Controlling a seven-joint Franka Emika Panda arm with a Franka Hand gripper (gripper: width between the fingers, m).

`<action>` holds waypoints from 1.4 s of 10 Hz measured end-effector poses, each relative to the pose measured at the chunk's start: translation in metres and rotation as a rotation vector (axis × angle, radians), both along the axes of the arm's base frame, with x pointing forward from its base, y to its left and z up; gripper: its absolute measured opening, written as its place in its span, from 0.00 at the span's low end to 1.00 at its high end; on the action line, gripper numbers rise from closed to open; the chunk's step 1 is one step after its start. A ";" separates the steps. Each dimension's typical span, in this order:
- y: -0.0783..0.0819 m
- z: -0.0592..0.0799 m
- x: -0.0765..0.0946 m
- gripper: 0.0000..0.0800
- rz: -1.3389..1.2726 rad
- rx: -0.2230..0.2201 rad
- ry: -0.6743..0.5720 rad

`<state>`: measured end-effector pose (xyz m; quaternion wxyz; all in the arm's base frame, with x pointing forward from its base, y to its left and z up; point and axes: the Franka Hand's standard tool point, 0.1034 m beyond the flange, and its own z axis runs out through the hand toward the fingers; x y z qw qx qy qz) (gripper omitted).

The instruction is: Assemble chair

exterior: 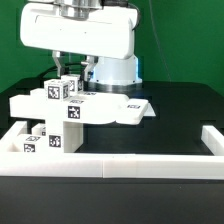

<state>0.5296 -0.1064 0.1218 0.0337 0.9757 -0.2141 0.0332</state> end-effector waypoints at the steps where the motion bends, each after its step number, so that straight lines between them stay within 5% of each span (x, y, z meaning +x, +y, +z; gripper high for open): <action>1: 0.002 0.000 0.001 0.36 -0.031 0.003 -0.003; 8: 0.015 0.002 0.007 0.36 -0.286 0.029 -0.038; 10: 0.034 0.012 0.008 0.74 -0.303 0.059 -0.037; 12: 0.058 0.025 0.010 0.80 -0.332 0.096 -0.041; 14: 0.061 0.025 0.010 0.81 -0.325 0.097 -0.042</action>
Offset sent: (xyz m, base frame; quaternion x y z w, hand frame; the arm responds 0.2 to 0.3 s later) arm 0.0003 -0.0025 -0.0028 0.0000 -0.0027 0.1390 0.9903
